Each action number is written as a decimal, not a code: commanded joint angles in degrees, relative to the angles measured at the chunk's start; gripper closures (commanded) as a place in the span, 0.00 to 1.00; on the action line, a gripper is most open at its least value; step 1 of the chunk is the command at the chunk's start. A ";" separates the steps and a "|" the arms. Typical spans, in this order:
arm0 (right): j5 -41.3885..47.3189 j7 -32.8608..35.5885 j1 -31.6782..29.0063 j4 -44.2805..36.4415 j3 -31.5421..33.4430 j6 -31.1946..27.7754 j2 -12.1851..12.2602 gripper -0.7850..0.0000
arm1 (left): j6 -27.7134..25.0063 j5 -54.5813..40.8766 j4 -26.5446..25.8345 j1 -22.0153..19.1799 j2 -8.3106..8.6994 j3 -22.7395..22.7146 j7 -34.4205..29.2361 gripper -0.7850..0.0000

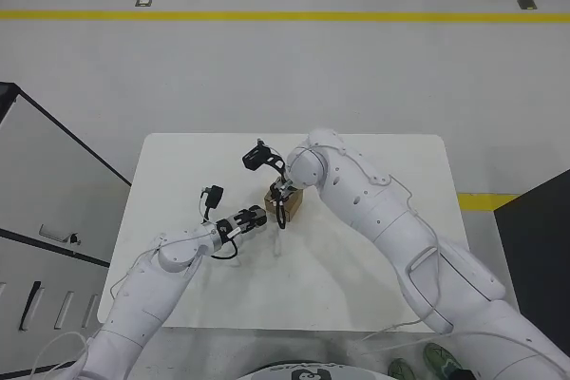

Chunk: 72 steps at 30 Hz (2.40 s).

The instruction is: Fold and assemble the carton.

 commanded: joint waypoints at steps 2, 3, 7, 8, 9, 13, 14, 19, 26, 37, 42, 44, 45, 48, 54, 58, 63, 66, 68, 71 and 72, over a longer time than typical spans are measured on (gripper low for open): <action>0.12 0.32 -0.42 -0.05 0.07 -0.16 0.11 1.00 | 0.00 0.00 0.00 0.00 0.00 0.00 0.00 1.00; 0.02 0.35 -0.51 0.03 -0.01 -0.21 0.11 1.00 | 0.00 0.00 0.00 0.00 0.00 0.00 0.00 1.00; 0.31 0.47 -0.62 0.47 -0.11 -0.48 0.06 1.00 | 0.00 0.00 0.00 0.00 0.00 0.00 0.00 1.00; 0.37 0.46 -0.61 0.59 -0.13 -0.51 0.04 1.00 | 0.00 0.00 0.00 0.00 0.00 0.00 0.00 1.00; 0.41 0.42 -0.60 0.73 -0.15 -0.54 0.02 1.00 | 0.00 0.00 0.00 0.00 0.00 0.00 0.00 1.00; 0.62 0.41 -0.48 1.13 -0.23 -0.62 -0.07 1.00 | 0.00 0.00 0.00 0.00 0.00 0.00 0.00 1.00; 0.71 0.36 -0.48 1.18 -0.23 -0.66 -0.09 1.00 | 0.00 0.00 0.00 0.00 0.00 0.00 0.00 1.00; 1.25 -0.12 -0.32 1.24 0.50 -0.53 0.08 1.00 | 0.00 0.00 0.00 0.00 0.00 0.00 0.00 1.00; 2.59 -1.51 -0.92 -0.76 4.37 -1.49 1.64 0.00 | 0.00 0.00 0.00 0.00 0.00 0.00 0.00 1.00; 19.63 -3.74 -9.36 -10.33 21.61 -0.07 6.52 0.00 | 0.00 0.00 0.00 0.00 0.00 0.00 0.00 1.00; 21.59 -4.33 -10.53 -11.26 22.87 1.74 6.76 0.00 | 0.00 0.00 0.00 0.00 0.00 0.00 0.00 1.00; 21.59 -4.33 -10.53 -11.26 22.87 1.74 6.76 0.00 | 0.00 0.00 0.00 0.00 0.00 0.00 0.00 1.00; 21.59 -4.33 -10.53 -11.26 22.87 1.74 6.76 0.00 | 0.00 0.00 0.00 0.00 0.00 0.00 0.00 1.00; 21.54 -5.15 -10.85 -11.62 23.02 1.62 6.83 0.00 | 0.00 0.00 0.00 0.00 0.00 0.00 0.00 1.00; 28.09 -3.86 -17.01 -16.77 30.94 -5.33 9.33 0.00 | 0.00 0.00 0.00 0.00 0.00 0.00 0.00 1.00; 34.16 -0.79 -23.69 -22.74 38.60 -8.87 11.50 0.00 | 0.00 0.00 0.00 0.00 0.00 0.00 0.00 1.00; 40.96 1.35 -32.33 -30.35 47.37 -8.38 13.66 0.00 | 0.00 0.00 0.00 0.00 0.00 0.00 0.00 1.00; 44.88 1.31 -36.48 -33.32 51.28 -7.25 14.52 0.00 | 0.00 0.00 0.00 0.00 0.00 0.00 0.00 1.00; 47.36 1.11 -38.35 -34.39 52.88 -6.84 14.91 0.00 | 0.00 0.00 0.00 0.00 0.00 0.00 0.00 1.00; 51.13 1.58 -39.25 -34.45 53.50 -6.95 15.28 0.00 | 0.00 0.00 0.00 0.00 0.00 0.00 0.00 0.98; 51.34 1.53 -39.23 -34.32 53.51 -6.92 15.32 0.00 | 0.00 0.00 0.00 0.00 0.00 0.00 0.00 0.57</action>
